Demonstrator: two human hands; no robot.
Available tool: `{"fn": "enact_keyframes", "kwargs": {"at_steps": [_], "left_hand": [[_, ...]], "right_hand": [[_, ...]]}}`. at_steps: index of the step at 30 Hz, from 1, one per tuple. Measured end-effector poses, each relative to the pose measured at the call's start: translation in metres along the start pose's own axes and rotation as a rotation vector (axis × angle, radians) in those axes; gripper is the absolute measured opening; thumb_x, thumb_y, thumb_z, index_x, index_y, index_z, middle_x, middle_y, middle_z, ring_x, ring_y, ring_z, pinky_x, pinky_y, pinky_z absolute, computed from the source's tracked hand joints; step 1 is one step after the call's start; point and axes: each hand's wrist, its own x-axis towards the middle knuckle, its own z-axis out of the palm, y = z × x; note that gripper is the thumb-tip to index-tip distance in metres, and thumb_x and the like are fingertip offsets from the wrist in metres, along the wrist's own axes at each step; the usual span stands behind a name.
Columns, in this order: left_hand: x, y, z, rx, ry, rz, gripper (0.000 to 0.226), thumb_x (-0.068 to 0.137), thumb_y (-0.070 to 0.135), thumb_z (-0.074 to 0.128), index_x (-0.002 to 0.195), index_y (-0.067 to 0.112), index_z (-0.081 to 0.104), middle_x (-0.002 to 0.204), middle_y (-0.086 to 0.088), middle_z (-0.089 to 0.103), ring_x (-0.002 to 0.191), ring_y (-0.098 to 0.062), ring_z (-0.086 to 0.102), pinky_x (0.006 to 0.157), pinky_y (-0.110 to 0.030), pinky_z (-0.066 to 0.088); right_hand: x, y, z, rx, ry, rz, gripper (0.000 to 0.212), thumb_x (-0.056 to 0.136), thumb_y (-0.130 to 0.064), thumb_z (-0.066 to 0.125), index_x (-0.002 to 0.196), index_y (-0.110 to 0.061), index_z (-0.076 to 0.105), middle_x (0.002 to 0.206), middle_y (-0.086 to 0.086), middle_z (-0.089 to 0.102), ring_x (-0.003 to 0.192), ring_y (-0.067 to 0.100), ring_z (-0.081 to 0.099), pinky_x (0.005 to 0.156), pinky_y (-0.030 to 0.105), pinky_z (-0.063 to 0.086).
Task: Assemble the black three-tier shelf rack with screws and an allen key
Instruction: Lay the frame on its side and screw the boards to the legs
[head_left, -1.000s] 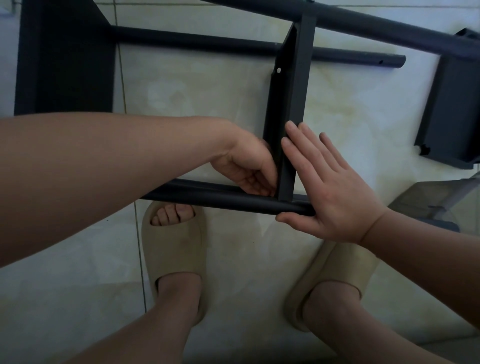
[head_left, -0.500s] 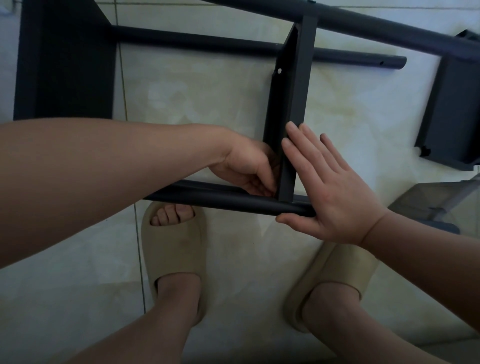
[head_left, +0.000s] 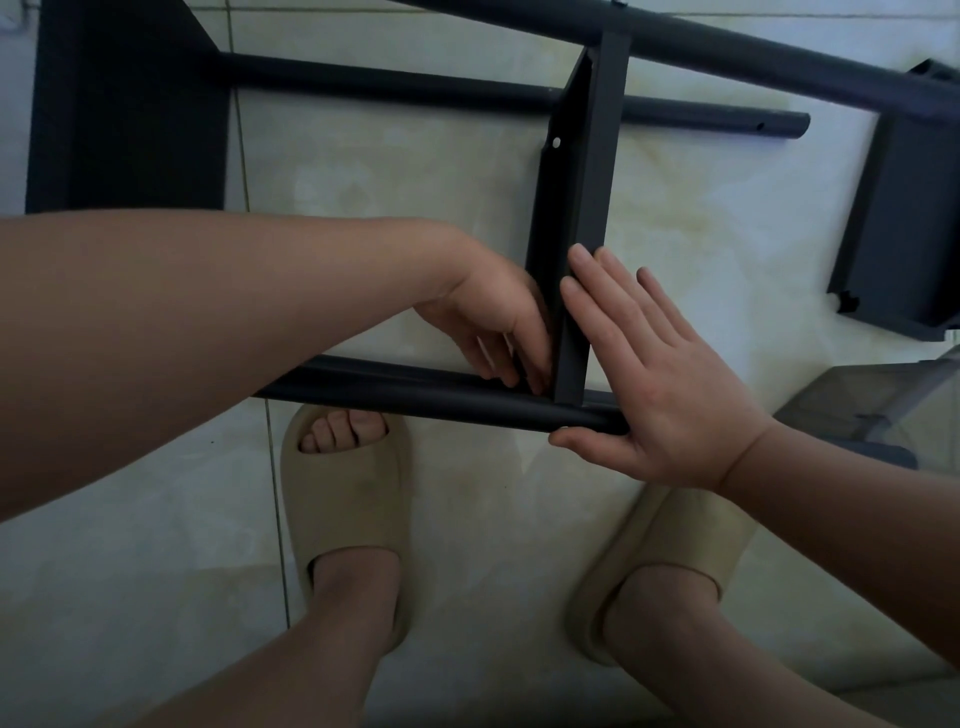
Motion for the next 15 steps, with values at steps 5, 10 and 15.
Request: {"fn": "enact_keyframes", "kwargs": {"at_steps": [5,10,15], "left_hand": [[0.0063,0.0057,0.003,0.015,0.006,-0.05,0.009,0.09,0.011,0.067,0.097,0.015,0.072,0.086,0.001,0.073,0.079,-0.014,0.062,0.079,-0.026,0.049],[0.007,0.0065,0.0024,-0.038,-0.003,-0.054,0.008,0.09,0.008,0.066,0.095,0.013,0.07,0.083,0.001,0.071,0.071,-0.009,0.06,0.068,-0.019,0.047],[0.006,0.0043,0.0006,-0.056,-0.03,-0.058,0.01,0.089,0.005,0.065,0.091,0.014,0.071,0.082,0.001,0.07,0.068,-0.009,0.058,0.067,-0.019,0.048]], "right_hand": [[0.0001,-0.0001,0.0002,0.003,0.002,0.001,0.1,0.092,-0.068,0.05,0.158,0.002,0.022,0.168,0.018,0.011,0.157,0.034,0.008,0.123,0.059,0.019],[0.0002,0.0,-0.0004,-0.001,0.0,0.002,0.1,0.092,-0.068,0.051,0.158,0.002,0.022,0.168,0.019,0.012,0.157,0.034,0.009,0.123,0.059,0.02],[0.0,-0.0003,-0.0004,0.004,-0.006,0.005,0.1,0.092,-0.068,0.05,0.158,0.002,0.021,0.168,0.019,0.011,0.157,0.034,0.008,0.123,0.059,0.019]]}}
